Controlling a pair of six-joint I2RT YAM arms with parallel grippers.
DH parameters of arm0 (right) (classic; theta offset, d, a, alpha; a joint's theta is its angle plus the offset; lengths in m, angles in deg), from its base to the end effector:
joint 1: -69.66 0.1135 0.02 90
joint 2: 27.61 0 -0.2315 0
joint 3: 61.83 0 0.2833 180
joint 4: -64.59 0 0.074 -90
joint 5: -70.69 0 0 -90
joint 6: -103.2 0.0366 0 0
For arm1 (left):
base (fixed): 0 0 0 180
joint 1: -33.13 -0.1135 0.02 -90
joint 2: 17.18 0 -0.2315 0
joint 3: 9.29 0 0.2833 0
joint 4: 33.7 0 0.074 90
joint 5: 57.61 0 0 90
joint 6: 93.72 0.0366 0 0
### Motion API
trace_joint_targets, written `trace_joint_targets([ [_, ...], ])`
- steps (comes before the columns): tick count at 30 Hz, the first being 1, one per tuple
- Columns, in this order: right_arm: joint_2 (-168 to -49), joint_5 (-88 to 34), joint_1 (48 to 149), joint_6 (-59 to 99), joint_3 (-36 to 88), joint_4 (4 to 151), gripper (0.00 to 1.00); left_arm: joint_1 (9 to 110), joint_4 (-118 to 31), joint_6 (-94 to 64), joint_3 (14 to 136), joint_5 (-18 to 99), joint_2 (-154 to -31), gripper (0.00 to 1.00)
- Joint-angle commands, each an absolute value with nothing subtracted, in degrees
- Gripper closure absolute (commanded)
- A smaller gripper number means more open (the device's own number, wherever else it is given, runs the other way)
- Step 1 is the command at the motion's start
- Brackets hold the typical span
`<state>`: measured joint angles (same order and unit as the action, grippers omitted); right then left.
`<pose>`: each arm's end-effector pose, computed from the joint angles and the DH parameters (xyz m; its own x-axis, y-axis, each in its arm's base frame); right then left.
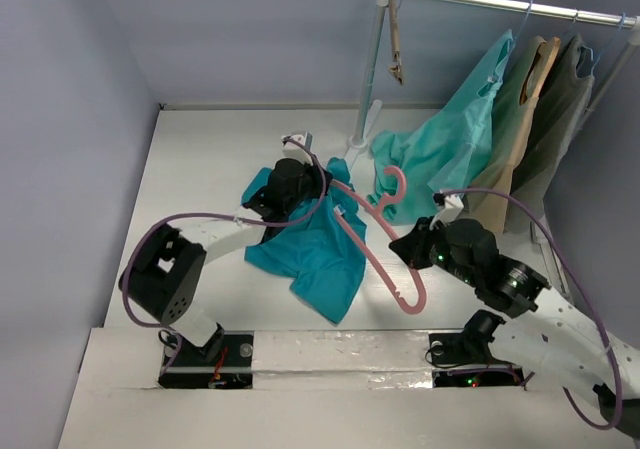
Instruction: Place the t-shirt on the hanger
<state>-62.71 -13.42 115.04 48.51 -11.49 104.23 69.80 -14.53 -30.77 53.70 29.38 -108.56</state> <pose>0.1463 0.1429 0.2755 -0.6081 0.2023 -0.7677 -0.3565 0.7944 0.4918 0.3091 -0.2277 0.1925 -0.3668 -0.2931 -0.8829 0.4357 0.7844 -0.4414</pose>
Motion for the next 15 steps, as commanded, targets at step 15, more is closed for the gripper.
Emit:
trace_joint_targets([
  [15, -84.74, 31.73, 152.63, 43.34, 1.02, 90.52, 1.0, 70.66, -20.08, -30.7, 52.95, 20.7, -88.73, 1.0],
])
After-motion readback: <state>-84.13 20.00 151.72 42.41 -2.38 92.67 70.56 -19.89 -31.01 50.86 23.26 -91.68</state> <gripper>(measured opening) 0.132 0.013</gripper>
